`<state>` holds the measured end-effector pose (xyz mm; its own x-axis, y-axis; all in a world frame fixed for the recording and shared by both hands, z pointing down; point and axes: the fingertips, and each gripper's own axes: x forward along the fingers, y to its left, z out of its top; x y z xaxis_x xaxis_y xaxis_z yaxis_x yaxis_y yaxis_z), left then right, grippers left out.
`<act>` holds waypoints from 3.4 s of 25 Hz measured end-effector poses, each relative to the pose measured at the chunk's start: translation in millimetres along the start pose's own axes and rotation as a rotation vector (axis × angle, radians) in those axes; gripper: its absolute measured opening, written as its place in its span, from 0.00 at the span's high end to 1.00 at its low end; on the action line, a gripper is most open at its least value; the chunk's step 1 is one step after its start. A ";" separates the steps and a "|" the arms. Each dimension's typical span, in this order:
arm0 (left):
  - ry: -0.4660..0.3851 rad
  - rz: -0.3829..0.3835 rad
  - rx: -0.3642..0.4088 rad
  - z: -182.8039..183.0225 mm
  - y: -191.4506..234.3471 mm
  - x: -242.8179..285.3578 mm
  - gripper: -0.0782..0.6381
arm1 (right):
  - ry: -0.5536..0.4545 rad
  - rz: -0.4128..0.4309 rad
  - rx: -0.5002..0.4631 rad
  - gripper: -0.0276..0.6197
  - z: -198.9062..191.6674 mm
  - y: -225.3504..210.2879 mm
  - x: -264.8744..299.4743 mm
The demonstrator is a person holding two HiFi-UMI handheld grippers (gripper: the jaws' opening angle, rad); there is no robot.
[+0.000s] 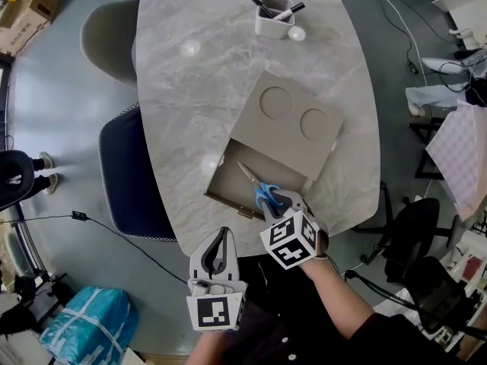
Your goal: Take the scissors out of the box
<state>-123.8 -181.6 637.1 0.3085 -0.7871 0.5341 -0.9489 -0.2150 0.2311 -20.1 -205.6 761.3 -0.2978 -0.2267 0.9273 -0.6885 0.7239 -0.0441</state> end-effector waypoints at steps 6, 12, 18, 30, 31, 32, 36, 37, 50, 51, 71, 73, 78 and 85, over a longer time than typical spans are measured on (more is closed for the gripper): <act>-0.056 0.003 0.032 27.4 -10.9 -5.1 0.87 | -0.092 -0.014 0.008 0.84 21.7 -11.3 -32.3; -0.107 0.004 0.059 57.3 -24.6 -13.7 0.87 | -0.214 -0.053 0.005 0.84 56.7 -27.9 -77.0; -0.179 0.010 0.085 93.7 -36.4 -28.2 0.87 | -0.367 -0.101 0.002 0.84 91.1 -44.0 -137.3; -0.368 -0.003 0.167 183.6 -58.1 -62.7 0.87 | -0.740 -0.184 0.007 0.84 142.2 -56.4 -261.4; -0.384 -0.004 0.173 191.6 -58.9 -66.3 0.87 | -0.766 -0.190 0.008 0.84 145.1 -56.5 -270.8; -0.400 -0.003 0.176 199.6 -59.1 -69.4 0.87 | -0.794 -0.196 0.008 0.84 148.2 -56.9 -280.3; -0.454 0.005 0.184 226.9 -58.3 -79.6 0.87 | -0.910 -0.233 0.017 0.84 158.9 -61.2 -319.7; -0.464 0.006 0.188 232.7 -58.8 -82.3 0.87 | -0.933 -0.239 0.022 0.84 160.4 -62.0 -329.0; -0.578 -0.032 0.206 283.5 -75.8 -105.0 0.87 | -1.248 -0.259 0.018 0.84 170.7 -53.0 -414.8; -0.581 -0.032 0.208 284.8 -76.8 -105.7 0.87 | -1.255 -0.265 0.016 0.84 170.5 -52.8 -417.9; -0.593 -0.020 0.222 284.9 -73.9 -112.0 0.87 | -1.299 -0.307 0.052 0.84 170.0 -50.7 -428.0; -0.593 -0.020 0.223 284.2 -74.5 -111.7 0.87 | -1.303 -0.306 0.055 0.84 169.6 -50.6 -428.6; -0.598 -0.023 0.228 283.9 -73.6 -114.0 0.87 | -1.304 -0.309 0.058 0.84 169.9 -47.1 -428.6; -0.596 -0.025 0.229 279.2 -75.7 -115.1 0.87 | -1.308 -0.306 0.063 0.84 167.1 -44.8 -428.6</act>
<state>-106.2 -236.1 331.0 0.3033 -0.9525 -0.0285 -0.9524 -0.3040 0.0229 27.9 -249.7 303.7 -0.5115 -0.8496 -0.1285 -0.8590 0.5095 0.0503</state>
